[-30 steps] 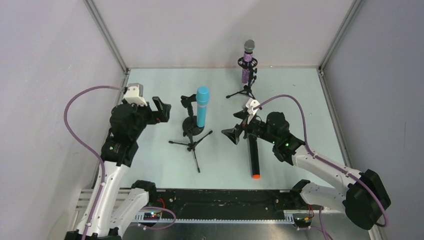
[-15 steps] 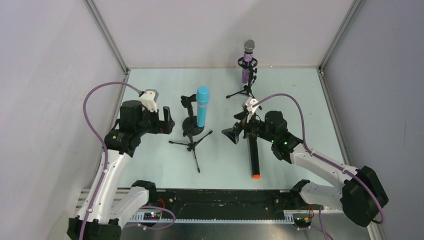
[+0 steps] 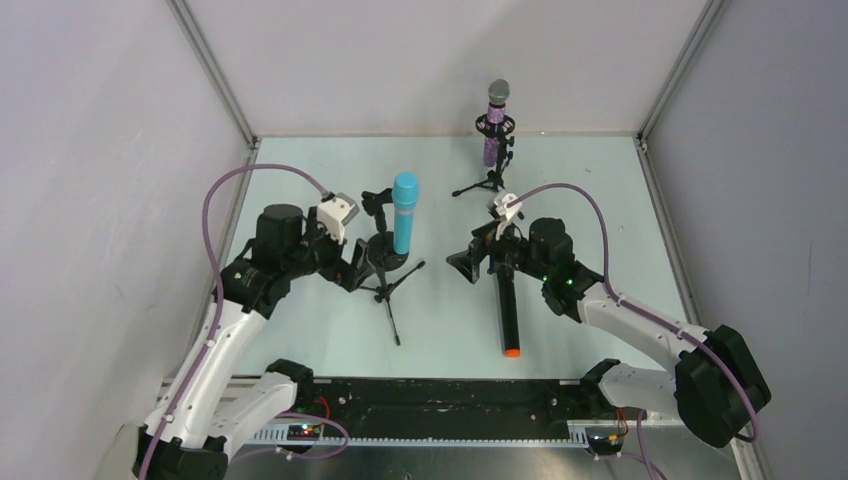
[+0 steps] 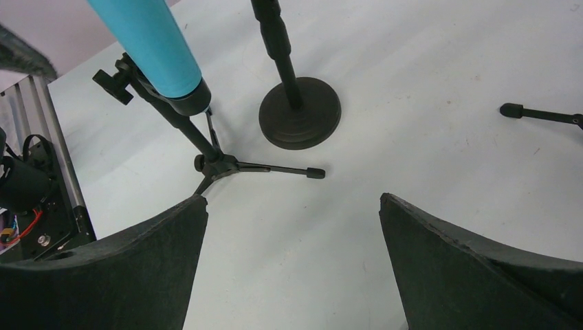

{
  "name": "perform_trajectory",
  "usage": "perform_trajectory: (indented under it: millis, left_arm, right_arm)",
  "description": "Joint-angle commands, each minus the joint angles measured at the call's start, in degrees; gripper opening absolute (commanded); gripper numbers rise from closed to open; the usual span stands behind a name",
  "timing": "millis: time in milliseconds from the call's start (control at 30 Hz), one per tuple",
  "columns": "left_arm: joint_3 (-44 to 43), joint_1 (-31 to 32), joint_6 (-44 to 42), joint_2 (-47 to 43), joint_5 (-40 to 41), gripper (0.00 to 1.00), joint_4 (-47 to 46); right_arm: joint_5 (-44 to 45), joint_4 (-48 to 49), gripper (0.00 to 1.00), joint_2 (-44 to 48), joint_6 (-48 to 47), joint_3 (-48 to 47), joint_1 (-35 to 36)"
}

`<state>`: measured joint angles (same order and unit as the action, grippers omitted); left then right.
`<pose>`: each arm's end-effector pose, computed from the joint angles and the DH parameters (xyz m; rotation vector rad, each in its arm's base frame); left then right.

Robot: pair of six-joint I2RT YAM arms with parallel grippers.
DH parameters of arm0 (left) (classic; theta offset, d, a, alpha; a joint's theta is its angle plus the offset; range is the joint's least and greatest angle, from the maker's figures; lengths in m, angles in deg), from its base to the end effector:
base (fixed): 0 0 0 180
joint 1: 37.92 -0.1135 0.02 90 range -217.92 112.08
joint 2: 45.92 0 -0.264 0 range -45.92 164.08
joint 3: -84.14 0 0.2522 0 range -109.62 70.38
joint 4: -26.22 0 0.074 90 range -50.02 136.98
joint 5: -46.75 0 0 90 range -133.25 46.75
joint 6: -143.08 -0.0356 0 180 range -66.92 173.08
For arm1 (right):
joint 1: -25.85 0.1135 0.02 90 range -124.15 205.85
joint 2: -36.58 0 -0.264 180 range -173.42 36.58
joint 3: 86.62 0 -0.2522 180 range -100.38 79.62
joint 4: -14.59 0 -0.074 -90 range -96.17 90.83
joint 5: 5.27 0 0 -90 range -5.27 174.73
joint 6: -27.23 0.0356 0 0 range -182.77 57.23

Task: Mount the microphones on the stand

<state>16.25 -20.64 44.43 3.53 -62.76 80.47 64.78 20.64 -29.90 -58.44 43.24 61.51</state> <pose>0.1634 -0.0633 0.3309 0.6769 2.0842 -0.4582 0.2061 0.1628 0.2654 -0.7370 1.6539 0.8074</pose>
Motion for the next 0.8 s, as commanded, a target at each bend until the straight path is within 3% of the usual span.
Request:
perform_trajectory:
  millis: [0, 433, 567, 767]
  left_arm:
    - [-1.35, 2.20, -4.39, -0.38, -7.13, 0.98, -0.40]
    - [-0.39, 6.63, -2.32, 3.71, -5.08, 1.00, -5.68]
    - [1.09, 6.72, -0.64, 3.72, 0.21, 0.94, -8.59]
    - [2.47, 6.82, 0.36, 5.75, -0.06, 0.87, -10.74]
  right_arm:
    - [-0.68, 2.36, 0.99, -0.20, 1.96, 0.08, -0.68]
    - [-1.26, 2.51, 1.00, -0.27, 4.61, 0.08, -2.37]
    - [-1.80, 2.98, 0.99, -0.47, 5.37, 0.08, -2.80]
    - [-1.87, 2.27, 0.99, -0.33, 5.79, 0.08, -3.21]
